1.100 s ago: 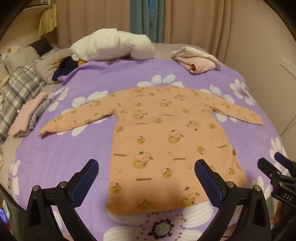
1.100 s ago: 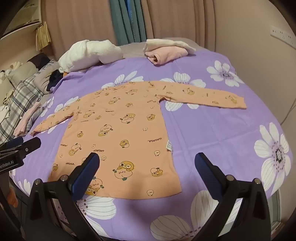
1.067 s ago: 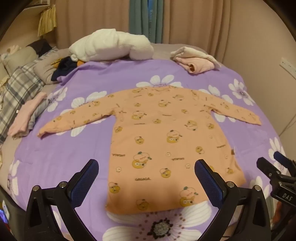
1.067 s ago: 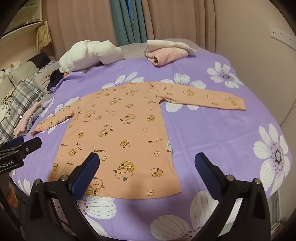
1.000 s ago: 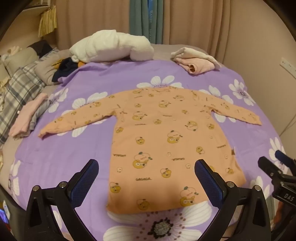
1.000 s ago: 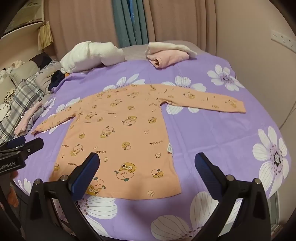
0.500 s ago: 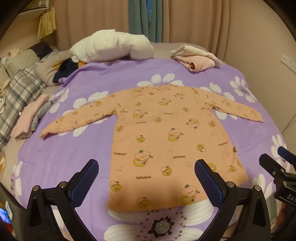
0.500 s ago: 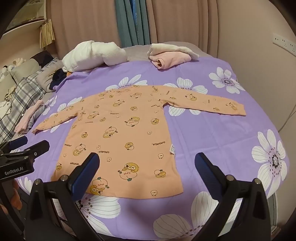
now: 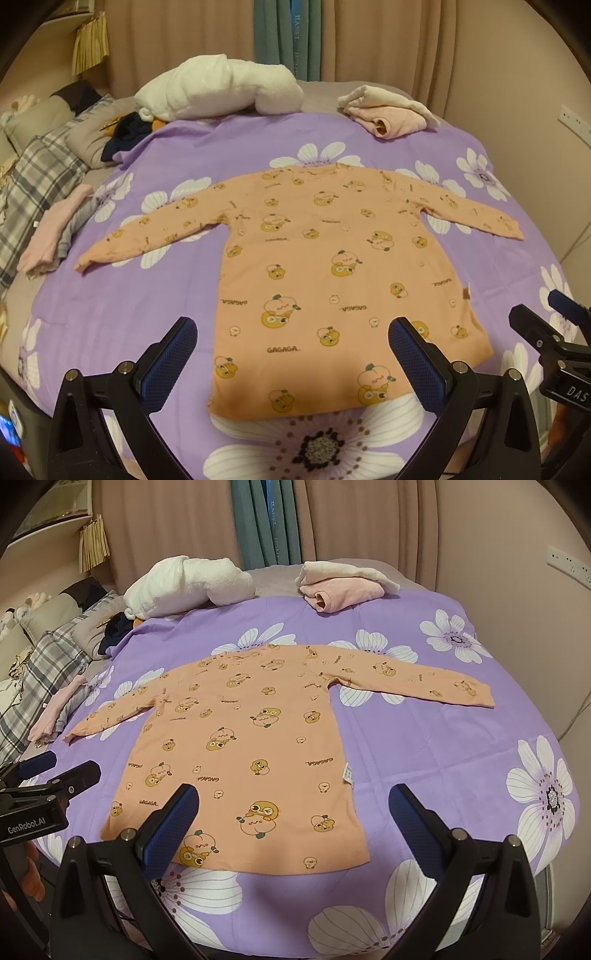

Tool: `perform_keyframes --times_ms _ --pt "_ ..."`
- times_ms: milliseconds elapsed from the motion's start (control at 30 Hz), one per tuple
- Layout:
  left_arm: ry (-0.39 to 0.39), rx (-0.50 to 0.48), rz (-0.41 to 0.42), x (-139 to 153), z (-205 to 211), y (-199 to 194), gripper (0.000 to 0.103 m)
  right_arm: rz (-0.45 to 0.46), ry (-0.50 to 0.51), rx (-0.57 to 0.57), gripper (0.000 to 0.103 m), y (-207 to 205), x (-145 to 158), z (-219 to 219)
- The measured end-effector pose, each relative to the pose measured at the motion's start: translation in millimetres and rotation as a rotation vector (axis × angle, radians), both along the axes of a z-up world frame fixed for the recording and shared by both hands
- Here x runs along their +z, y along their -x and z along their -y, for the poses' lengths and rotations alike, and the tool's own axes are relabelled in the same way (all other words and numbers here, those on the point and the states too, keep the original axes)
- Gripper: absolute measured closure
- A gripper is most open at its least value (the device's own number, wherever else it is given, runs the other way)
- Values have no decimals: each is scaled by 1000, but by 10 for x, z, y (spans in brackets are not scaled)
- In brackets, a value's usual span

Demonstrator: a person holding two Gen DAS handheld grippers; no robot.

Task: Fold small clothes

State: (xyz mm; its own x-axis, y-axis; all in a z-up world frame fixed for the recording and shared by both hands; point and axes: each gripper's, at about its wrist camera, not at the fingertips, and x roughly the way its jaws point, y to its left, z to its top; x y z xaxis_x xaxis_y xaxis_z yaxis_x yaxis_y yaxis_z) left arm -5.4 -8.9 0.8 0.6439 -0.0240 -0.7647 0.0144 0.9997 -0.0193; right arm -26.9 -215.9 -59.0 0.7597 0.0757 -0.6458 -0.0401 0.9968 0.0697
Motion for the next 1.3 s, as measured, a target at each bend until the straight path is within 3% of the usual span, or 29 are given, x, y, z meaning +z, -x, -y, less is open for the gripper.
perform_keyframes --times_ms 1300 --pt "-7 2 2 -4 -13 5 1 1 -7 4 0 11 -8 -26"
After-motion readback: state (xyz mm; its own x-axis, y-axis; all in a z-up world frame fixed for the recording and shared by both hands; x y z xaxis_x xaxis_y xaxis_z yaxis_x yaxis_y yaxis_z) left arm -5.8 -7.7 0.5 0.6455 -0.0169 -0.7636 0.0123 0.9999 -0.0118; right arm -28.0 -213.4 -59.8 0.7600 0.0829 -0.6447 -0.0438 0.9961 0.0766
